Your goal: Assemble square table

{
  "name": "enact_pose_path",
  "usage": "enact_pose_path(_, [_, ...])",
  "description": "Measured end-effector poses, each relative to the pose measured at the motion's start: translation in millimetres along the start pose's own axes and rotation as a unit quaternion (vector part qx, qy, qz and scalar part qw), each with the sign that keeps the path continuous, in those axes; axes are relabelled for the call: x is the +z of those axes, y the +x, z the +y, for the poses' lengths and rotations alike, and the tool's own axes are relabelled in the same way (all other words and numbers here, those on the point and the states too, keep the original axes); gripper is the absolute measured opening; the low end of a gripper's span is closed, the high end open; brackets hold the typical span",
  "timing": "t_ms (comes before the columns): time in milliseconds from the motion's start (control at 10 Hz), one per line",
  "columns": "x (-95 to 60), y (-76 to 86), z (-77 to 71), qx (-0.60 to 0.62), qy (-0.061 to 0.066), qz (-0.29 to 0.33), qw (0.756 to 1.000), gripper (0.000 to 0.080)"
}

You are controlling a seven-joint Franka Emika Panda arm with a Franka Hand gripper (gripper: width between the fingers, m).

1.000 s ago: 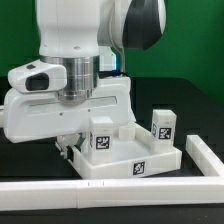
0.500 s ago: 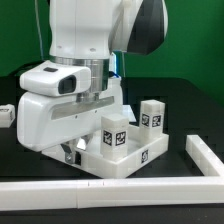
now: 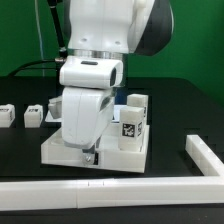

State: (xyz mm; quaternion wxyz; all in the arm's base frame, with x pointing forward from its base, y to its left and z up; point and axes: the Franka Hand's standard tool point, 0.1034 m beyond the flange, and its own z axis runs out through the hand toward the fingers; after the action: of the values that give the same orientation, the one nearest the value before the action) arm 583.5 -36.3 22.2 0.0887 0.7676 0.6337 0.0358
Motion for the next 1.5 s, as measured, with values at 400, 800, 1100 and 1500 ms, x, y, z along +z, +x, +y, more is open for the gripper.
enact_pose_path(400, [-5.9,55.3,0.3,-0.106,-0.007,0.003,0.994,0.0057])
enact_pose_path(800, [-11.3,78.1,2.7,-0.202,-0.017,0.007,0.979,0.0057])
enact_pose_path(1100, [-4.1,73.2,2.0,-0.375,-0.021,0.0,0.927,0.0057])
enact_pose_path(1500, [-0.2,63.8,-2.5,-0.499,-0.011,-0.013,0.867,0.0057])
